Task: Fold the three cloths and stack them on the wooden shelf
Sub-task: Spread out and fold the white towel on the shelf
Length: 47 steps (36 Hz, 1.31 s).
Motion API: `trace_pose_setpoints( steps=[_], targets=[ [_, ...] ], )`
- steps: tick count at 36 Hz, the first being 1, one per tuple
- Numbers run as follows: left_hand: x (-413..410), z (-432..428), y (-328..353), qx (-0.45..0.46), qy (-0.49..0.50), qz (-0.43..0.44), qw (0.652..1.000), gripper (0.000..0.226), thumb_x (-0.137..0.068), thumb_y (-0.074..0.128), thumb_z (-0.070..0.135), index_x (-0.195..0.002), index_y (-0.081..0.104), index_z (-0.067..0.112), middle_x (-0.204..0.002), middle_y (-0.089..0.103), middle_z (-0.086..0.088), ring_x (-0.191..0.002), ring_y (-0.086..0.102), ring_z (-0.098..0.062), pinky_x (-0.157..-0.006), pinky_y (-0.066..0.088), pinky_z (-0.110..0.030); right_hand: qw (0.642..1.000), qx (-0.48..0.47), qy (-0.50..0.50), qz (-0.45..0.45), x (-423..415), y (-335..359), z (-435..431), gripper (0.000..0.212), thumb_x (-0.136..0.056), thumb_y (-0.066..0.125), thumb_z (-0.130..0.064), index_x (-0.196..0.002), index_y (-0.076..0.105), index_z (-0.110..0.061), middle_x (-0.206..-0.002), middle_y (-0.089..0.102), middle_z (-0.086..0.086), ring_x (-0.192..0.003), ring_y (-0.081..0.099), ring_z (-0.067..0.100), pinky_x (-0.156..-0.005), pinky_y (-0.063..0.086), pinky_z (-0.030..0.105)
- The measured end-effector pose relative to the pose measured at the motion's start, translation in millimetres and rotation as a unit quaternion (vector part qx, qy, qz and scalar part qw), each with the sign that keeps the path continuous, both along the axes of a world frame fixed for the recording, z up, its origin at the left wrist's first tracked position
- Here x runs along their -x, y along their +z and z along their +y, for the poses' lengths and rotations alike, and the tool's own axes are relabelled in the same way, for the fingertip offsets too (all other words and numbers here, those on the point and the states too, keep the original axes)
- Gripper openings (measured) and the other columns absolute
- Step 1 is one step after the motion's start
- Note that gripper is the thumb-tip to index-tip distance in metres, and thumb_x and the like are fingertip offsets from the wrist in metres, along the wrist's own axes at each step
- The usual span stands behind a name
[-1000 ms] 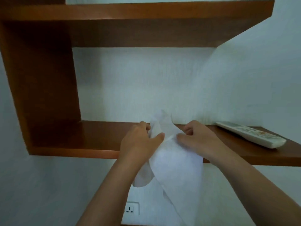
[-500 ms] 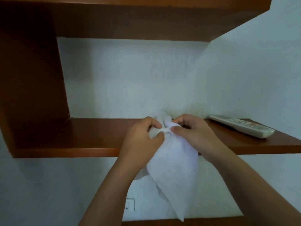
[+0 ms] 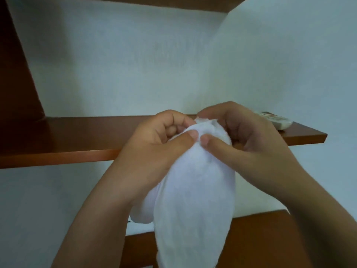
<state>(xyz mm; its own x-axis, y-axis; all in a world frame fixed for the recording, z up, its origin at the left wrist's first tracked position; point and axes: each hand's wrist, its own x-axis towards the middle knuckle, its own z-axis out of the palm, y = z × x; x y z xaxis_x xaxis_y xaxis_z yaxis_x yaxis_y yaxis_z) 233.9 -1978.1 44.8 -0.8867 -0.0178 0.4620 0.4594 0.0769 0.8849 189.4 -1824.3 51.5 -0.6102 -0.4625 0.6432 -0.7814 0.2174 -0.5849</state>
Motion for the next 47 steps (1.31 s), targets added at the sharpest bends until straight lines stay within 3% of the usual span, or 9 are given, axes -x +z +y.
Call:
trace_pose_setpoints(
  steps=[3,9,17,24,31,33,36,40,47],
  targets=[
    [0,9,-6,-0.002,-0.039,-0.024,0.999,0.004,-0.072,0.064,0.023,-0.073,0.068,0.021,-0.071,0.07,0.001,-0.064,0.065,-0.009,-0.057,0.051,-0.019,0.997,-0.037,-0.059,0.024,-4,-6,8,0.023,-0.075,0.057,-0.037,-0.08,0.062,-0.015,-0.07,0.06,0.0,-0.065,0.056,0.015,-0.058,0.045,0.036],
    [8,28,-19,0.037,-0.078,-0.06,0.994,0.012,-0.068,0.061,0.029,-0.074,0.068,0.022,-0.07,0.07,0.0,-0.064,0.066,-0.011,-0.057,0.051,-0.02,0.993,-0.055,-0.106,0.024,-8,-19,33,0.012,-0.076,0.056,-0.037,-0.074,0.056,-0.026,-0.071,0.058,-0.005,-0.062,0.053,0.012,-0.051,0.04,0.026],
    [17,56,-29,0.098,-0.056,-0.075,0.991,0.007,-0.086,0.059,0.015,-0.081,0.062,0.017,-0.065,0.069,0.007,-0.061,0.066,-0.004,-0.053,0.047,-0.014,0.981,-0.093,-0.162,0.048,-6,-35,63,0.013,-0.08,0.052,-0.038,-0.075,0.058,-0.027,-0.071,0.058,-0.007,-0.072,0.052,0.011,-0.061,0.042,0.023],
    [25,83,-26,0.134,-0.028,-0.05,0.989,0.011,-0.088,0.056,0.027,-0.079,0.058,0.021,-0.076,0.064,-0.012,-0.071,0.059,-0.025,-0.071,0.052,-0.043,0.98,-0.045,-0.187,0.048,-2,-34,86,0.011,-0.081,0.051,-0.037,-0.071,0.051,-0.032,-0.078,0.054,-0.011,-0.077,0.051,0.006,-0.065,0.041,0.012],
    [27,96,-20,0.154,-0.037,-0.065,0.985,0.016,-0.091,0.052,0.03,-0.084,0.06,0.017,-0.085,0.069,-0.005,-0.086,0.066,-0.025,-0.084,0.054,-0.045,0.987,-0.01,-0.159,0.023,0,-28,95,0.01,-0.085,0.052,-0.03,-0.078,0.056,-0.023,-0.076,0.061,-0.006,-0.076,0.057,0.01,-0.068,0.048,0.029],
    [27,99,-19,0.146,-0.028,-0.062,0.987,0.018,-0.091,0.052,0.03,-0.085,0.059,0.015,-0.092,0.066,-0.015,-0.093,0.061,-0.037,-0.086,0.051,-0.054,0.988,-0.014,-0.153,0.013,2,-28,97,0.016,-0.087,0.05,-0.03,-0.081,0.057,-0.016,-0.074,0.061,0.002,-0.071,0.057,0.016,-0.065,0.047,0.037],
    [27,103,-17,0.123,-0.02,-0.068,0.99,0.018,-0.092,0.053,0.028,-0.085,0.057,0.012,-0.094,0.06,-0.028,-0.086,0.058,-0.046,-0.085,0.046,-0.06,0.99,-0.01,-0.141,0.009,4,-28,100,0.016,-0.086,0.048,-0.033,-0.078,0.054,-0.02,-0.068,0.057,0.003,-0.064,0.053,0.016,-0.058,0.043,0.031],
    [29,108,-19,0.112,-0.033,-0.075,0.99,0.017,-0.092,0.051,0.026,-0.081,0.056,0.015,-0.084,0.059,-0.017,-0.077,0.055,-0.028,-0.083,0.048,-0.058,0.993,0.027,-0.118,-0.011,5,-28,102,0.013,-0.085,0.048,-0.032,-0.075,0.051,-0.025,-0.065,0.058,0.003,-0.061,0.053,0.017,-0.053,0.04,0.024],
    [36,116,-19,0.113,-0.025,-0.072,0.991,0.018,-0.094,0.052,0.031,-0.082,0.058,0.019,-0.086,0.062,-0.012,-0.081,0.06,-0.021,-0.087,0.05,-0.05,0.99,0.075,-0.081,-0.085,9,-31,100,0.016,-0.095,0.05,-0.02,-0.091,0.058,-0.007,-0.086,0.067,0.012,-0.083,0.064,0.025,-0.075,0.052,0.043]
  ],
)
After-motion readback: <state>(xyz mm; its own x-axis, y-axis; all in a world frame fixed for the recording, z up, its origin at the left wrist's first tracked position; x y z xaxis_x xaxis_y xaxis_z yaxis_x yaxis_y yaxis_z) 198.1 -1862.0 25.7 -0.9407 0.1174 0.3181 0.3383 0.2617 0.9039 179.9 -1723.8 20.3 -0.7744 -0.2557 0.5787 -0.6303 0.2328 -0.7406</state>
